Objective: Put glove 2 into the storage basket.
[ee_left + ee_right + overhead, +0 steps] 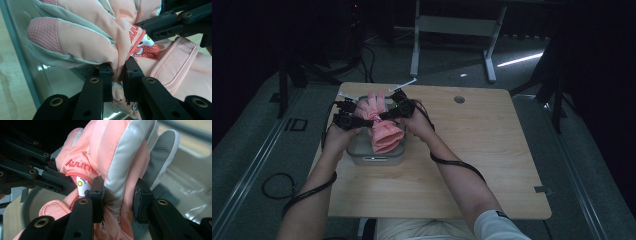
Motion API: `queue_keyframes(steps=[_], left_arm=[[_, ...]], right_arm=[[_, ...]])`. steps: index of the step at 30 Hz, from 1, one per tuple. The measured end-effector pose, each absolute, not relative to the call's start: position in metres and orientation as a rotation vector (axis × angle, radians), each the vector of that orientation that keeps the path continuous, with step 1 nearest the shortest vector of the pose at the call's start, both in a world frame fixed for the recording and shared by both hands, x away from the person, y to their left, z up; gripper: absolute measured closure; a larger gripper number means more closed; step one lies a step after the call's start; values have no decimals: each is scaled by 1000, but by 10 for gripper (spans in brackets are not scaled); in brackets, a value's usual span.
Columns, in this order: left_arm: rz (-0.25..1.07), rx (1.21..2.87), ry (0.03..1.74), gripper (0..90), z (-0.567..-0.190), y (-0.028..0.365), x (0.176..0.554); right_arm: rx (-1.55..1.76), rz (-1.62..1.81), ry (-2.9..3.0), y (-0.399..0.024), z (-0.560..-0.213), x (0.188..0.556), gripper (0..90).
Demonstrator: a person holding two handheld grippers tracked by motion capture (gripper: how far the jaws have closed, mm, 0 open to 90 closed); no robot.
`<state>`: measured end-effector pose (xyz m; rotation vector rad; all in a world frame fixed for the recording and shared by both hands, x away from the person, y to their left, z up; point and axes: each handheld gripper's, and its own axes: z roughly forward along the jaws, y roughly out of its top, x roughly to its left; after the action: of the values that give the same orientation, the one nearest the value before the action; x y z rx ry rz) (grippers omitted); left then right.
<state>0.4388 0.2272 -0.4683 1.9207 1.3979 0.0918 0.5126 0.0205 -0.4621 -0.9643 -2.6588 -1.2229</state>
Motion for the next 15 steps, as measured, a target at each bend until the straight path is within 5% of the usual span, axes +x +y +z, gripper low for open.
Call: queue_keyframes(steps=[15], left_arm=[[33, 1929, 1475, 780, -493, 232, 448]], right_arm=[[-1056, -1117, -2731, 26, -484, 521, 568]])
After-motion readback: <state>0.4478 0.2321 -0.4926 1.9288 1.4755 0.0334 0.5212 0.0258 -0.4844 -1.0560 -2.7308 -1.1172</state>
